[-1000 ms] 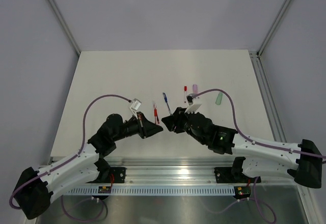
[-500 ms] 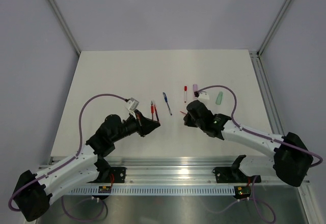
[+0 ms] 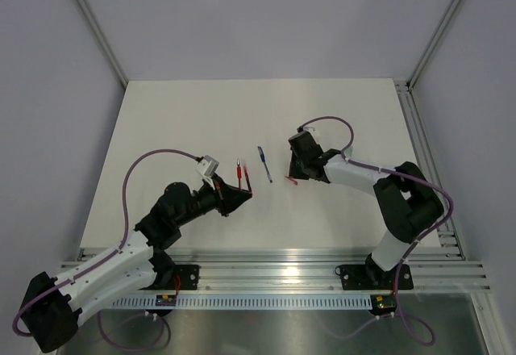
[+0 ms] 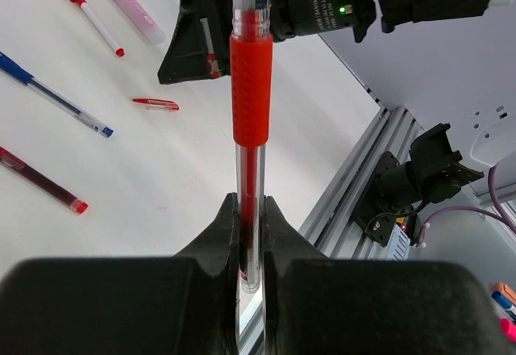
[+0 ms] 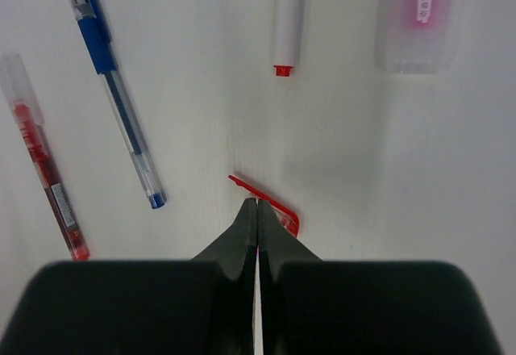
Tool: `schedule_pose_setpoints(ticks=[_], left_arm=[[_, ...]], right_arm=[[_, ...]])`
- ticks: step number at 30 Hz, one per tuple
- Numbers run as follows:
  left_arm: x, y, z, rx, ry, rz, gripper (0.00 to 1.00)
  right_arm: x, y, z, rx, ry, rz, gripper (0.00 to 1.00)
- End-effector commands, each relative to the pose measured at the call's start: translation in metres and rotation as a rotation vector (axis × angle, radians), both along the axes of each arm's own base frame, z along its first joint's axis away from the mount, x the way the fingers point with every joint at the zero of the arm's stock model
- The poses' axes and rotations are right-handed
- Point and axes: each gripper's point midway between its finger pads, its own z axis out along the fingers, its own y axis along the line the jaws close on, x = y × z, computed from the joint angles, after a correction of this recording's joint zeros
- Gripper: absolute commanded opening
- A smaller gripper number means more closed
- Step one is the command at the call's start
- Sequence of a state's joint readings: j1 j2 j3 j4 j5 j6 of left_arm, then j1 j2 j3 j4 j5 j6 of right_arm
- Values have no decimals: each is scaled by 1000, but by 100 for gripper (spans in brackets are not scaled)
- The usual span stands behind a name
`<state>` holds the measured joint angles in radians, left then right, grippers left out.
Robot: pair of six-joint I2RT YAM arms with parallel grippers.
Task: Insert the pens into the pen caps
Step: Pick up the pen from the center of the board.
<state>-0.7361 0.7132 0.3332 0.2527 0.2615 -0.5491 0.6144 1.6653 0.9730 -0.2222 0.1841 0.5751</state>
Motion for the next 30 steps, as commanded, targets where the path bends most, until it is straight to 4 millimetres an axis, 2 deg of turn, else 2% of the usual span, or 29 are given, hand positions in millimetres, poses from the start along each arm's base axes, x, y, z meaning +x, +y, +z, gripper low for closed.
schedule_pose_setpoints(ticks=[1,5,12,20,28,30], left_arm=[[6,1,7,-14,-56,21,0],[5,-1,5,-9,-51,8,0],[5,-3,4,-7,-49,-1,0],[5,-2,5,-8,-53,2,0],[6,-2,3,-4,-54,4,0],[5,-3,4,-6,-51,-3,0]], right_arm=[[14,18,3,19,-20,86,0],[24,25,-3,-2,-15,109,0],[29,30,-14,-14,11,126,0],[13,26,-27,2,50,129,0],[-9,15,-32,12,72,126,0],[-13,13,-27,20,65,124,0]])
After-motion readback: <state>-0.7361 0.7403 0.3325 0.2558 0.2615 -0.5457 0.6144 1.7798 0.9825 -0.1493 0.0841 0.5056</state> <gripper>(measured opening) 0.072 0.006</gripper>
